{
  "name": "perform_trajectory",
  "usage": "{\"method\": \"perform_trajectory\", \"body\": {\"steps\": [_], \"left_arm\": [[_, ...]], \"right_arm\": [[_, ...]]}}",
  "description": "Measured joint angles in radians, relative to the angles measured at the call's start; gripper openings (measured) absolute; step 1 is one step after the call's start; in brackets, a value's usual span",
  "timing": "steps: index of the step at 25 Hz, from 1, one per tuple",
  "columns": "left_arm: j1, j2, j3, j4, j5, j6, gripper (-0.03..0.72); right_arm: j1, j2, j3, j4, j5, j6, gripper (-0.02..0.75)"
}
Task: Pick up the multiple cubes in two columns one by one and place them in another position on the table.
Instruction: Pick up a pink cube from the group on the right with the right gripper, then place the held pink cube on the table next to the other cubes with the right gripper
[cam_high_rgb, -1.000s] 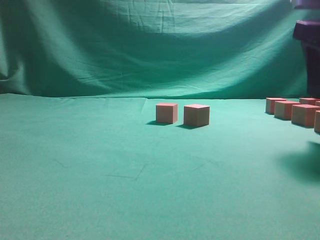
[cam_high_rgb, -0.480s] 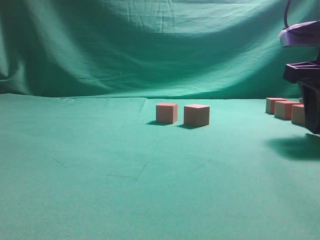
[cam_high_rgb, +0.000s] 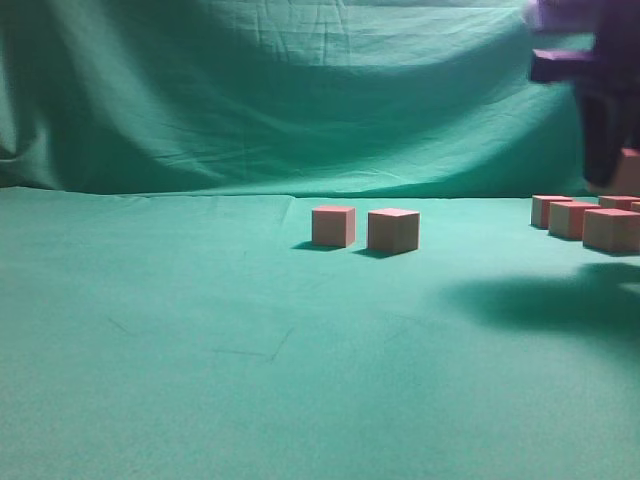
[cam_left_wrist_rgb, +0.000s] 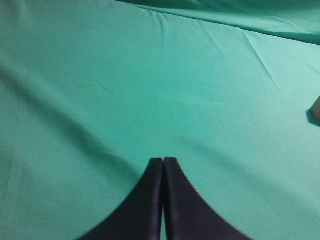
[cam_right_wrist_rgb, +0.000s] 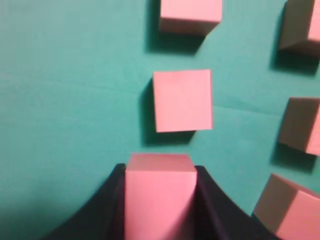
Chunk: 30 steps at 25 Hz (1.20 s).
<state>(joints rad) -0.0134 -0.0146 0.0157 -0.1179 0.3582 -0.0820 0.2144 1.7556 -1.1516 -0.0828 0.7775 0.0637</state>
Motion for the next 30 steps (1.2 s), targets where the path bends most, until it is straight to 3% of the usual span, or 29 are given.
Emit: {"method": "perform_trajectory", "body": {"steps": [5,10,16,24,30], "left_arm": [[0.0,0.0,0.0,0.0,0.0,0.0,0.0],[0.0,0.0,0.0,0.0,0.0,0.0,0.0],[0.0,0.0,0.0,0.0,0.0,0.0,0.0],[0.0,0.0,0.0,0.0,0.0,0.0,0.0],[0.0,0.0,0.0,0.0,0.0,0.0,0.0]], "right_arm": [[0.137,-0.004,-0.214,0.0,0.187,0.0,0.26],[0.328,0.029,-0.42,0.032,0.251,0.078,0.26],[0.498,0.248,-0.688,0.038,0.36,0.142,0.26],[0.544,0.54,-1.0,-0.004,0.456,0.248,0.26],[0.544,0.608,-1.03,-0.093,0.46,0.345,0.26]]}}
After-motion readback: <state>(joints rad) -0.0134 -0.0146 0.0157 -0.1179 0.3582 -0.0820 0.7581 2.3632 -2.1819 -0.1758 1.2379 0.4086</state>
